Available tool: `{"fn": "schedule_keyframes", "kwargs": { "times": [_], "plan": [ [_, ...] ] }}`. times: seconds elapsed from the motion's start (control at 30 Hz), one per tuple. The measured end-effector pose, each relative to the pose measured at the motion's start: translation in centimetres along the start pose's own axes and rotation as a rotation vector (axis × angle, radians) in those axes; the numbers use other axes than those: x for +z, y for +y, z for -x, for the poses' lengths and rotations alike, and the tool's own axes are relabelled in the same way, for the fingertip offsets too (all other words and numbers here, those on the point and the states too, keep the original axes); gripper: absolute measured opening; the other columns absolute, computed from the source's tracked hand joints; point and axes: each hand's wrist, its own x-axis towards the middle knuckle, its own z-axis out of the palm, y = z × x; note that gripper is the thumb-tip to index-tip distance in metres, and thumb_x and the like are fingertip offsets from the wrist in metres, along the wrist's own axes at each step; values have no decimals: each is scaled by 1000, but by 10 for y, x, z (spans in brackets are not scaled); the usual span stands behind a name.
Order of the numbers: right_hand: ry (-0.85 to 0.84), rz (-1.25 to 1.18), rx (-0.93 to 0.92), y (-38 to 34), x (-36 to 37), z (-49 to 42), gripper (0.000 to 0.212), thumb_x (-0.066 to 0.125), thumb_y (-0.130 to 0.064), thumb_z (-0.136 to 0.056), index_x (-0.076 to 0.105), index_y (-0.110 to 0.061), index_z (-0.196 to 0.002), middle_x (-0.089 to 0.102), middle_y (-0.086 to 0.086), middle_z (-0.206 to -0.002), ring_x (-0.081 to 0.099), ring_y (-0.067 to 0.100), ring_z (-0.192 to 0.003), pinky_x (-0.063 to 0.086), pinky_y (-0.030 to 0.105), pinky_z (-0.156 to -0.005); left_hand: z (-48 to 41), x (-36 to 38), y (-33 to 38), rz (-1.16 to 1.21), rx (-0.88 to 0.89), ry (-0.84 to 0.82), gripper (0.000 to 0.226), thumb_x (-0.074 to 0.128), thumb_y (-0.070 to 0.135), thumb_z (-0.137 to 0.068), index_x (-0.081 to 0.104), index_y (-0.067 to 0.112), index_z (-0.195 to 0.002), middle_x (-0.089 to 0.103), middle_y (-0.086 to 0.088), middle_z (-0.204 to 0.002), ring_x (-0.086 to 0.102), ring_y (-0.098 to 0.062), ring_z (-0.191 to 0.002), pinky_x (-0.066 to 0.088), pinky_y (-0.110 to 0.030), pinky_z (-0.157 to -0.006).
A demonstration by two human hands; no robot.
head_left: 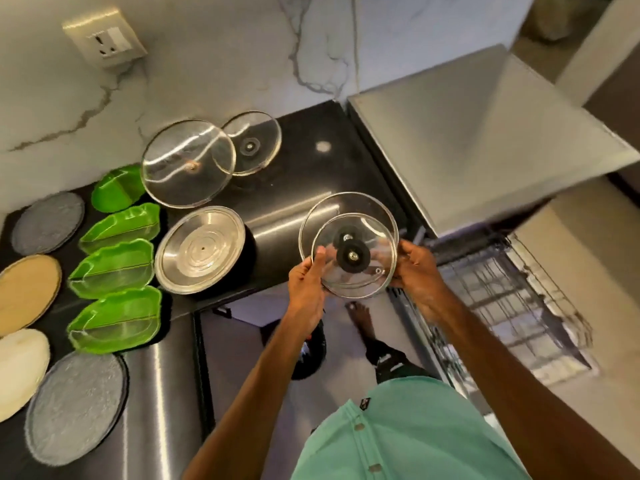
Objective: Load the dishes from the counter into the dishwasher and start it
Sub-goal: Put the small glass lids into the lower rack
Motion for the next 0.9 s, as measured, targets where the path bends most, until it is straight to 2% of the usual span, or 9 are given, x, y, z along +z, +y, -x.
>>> {"fn": "schedule_keyframes", "kwargs": {
  "times": [0.1, 0.2, 0.3, 0.37, 0.47, 0.6, 0.73, 0.83, 0.9],
  "plan": [
    [49, -47, 4, 19, -19, 46, 42, 71, -7, -90, 61, -19, -129, 74, 11, -113, 72, 38, -103, 61, 55, -83, 28, 11, -31, -11, -24, 6, 45, 62, 30, -95, 67, -10, -115, 71, -25, -116, 67, -40, -112, 56, -51, -96],
    [187, -168, -50, 30, -42, 87, 42, 64, -19, -98, 48, -22, -137, 74, 11, -112, 75, 35, -94, 63, 49, -76, 51, 20, -59, -19, -52, -5, 36, 65, 32, -93, 74, -1, -104, 72, -22, -112, 67, -39, -113, 52, -55, -99],
    [191, -152, -57, 38, -64, 121, 33, 49, -36, -105, 57, -16, -130, 76, 2, -107, 75, 27, -96, 63, 39, -74, 69, 30, -81, -112, -50, -19, 23, 65, 28, -96, 79, 10, -90, 77, -11, -102, 71, -30, -105, 54, -47, -96],
    [174, -44, -35, 47, -75, 136, 26, 57, -35, -101, 68, -17, -116, 77, -1, -102, 75, 21, -97, 61, 32, -73, 79, 38, -94, -195, -45, -57, 25, 64, 26, -98, 81, 17, -82, 79, -4, -95, 72, -25, -99, 54, -43, -92],
    [222, -3, -21, 72, -91, 147, 13, 69, -20, -95, 72, -11, -104, 77, 9, -101, 74, 27, -97, 61, 42, -82, 93, 54, -106, -322, -54, -141, 34, 69, 43, -92, 80, 11, -95, 77, -3, -98, 72, -20, -93, 55, -41, -89],
    [356, -267, 73, 90, -130, 170, 4, 66, -8, -95, 69, -5, -97, 74, 14, -94, 71, 34, -92, 60, 39, -72, 107, 89, -111, -435, -84, -262, 53, 64, 59, -80, 79, 14, -103, 75, -1, -87, 70, -9, -74, 57, -23, -63],
    [467, -363, 102, 104, -194, 183, 12, 66, -10, -95, 74, -16, -89, 76, 14, -103, 72, 37, -102, 60, 52, -86, 102, 128, -131, -493, -103, -363, 43, 56, 40, -100, 72, 3, -117, 75, -6, -111, 73, -11, -100, 62, -30, -72],
    [511, -452, 122, 115, -237, 184, 10, 63, -12, -97, 67, -5, -103, 74, 17, -109, 74, 37, -98, 63, 48, -79, 89, 160, -156, -589, -75, -450, 33, 62, 20, -100, 66, 1, -127, 73, -8, -119, 70, -22, -109, 62, -42, -82],
    [521, -488, 118, 127, -268, 176, 8, 61, -11, -98, 66, -5, -101, 75, 16, -108, 74, 36, -95, 64, 44, -75, 78, 186, -178, -653, -58, -485, 31, 59, 8, -100, 63, 1, -131, 71, -5, -122, 70, -20, -111, 62, -41, -82]
  ]
}}
